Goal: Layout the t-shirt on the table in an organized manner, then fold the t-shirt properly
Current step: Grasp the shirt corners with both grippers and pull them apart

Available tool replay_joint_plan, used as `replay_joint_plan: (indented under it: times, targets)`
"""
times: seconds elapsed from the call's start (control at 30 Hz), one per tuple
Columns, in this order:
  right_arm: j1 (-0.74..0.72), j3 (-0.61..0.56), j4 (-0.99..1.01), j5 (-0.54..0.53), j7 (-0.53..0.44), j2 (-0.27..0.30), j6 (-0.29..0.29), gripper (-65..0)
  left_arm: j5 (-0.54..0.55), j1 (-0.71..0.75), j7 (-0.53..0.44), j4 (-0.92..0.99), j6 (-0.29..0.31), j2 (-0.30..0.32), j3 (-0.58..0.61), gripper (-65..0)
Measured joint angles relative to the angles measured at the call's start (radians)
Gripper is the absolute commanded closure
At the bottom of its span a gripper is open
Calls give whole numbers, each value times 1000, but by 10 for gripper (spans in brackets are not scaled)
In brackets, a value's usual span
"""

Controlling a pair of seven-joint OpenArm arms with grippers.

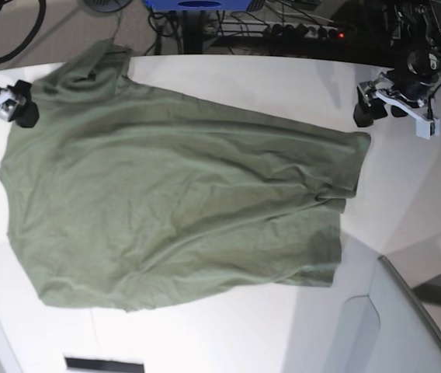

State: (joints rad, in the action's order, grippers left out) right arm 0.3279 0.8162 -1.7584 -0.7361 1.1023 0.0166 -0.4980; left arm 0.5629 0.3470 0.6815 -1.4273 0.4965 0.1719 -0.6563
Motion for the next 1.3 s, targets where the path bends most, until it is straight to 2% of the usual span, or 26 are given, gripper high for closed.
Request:
replay_joint_plan:
  times: [0.1, 0.27, 0.47, 0.57, 0.7, 0.93, 1.0, 1.03, 1.2, 1.23, 1.3]
  targets:
    - [0, 2, 0, 0, 0, 2, 0, -494, 4, -4, -105, 83, 5, -18, 2, -548]
    - [2, 8, 0, 1, -6, 28, 0, -494, 15, -58, -189, 203, 9, -16, -3, -523]
    - [-2, 20, 19, -2, -11, 25, 0, -494, 23, -150, -198, 285, 17, -16, 0, -523]
    - [-2, 21, 77, 3, -7, 27, 0, -494, 22, -176, -215, 305, 16, -2, 65, -523]
    - [2, 18, 129, 1, -63, 43, 0, -494, 26, -193, -219, 306, 18, -10, 121, -523]
    - [6, 20, 162, 3, -70, 44, 0, -494, 41, -196, -225, 328, 29, -10, 120, -517]
    - [5, 20, 162, 3, -104, 46, 0, -494, 38, -196, -225, 328, 28, -8, 120, -459]
    - [5, 20, 162, 2, -120, 44, 0, -494, 37, -193, -223, 328, 28, -8, 120, -405]
    - [8, 66, 235, -14, -145, 39, 1, -497, 24, -185, -197, 335, 16, -5, 122, -43]
    - [8, 71, 262, -6, -146, 42, 3, -497, 18, -185, -193, 336, 15, -6, 123, 0]
    - [2, 77, 323, -5, -135, 45, 3, -497, 22, -183, -196, 338, 16, -10, 126, 0]
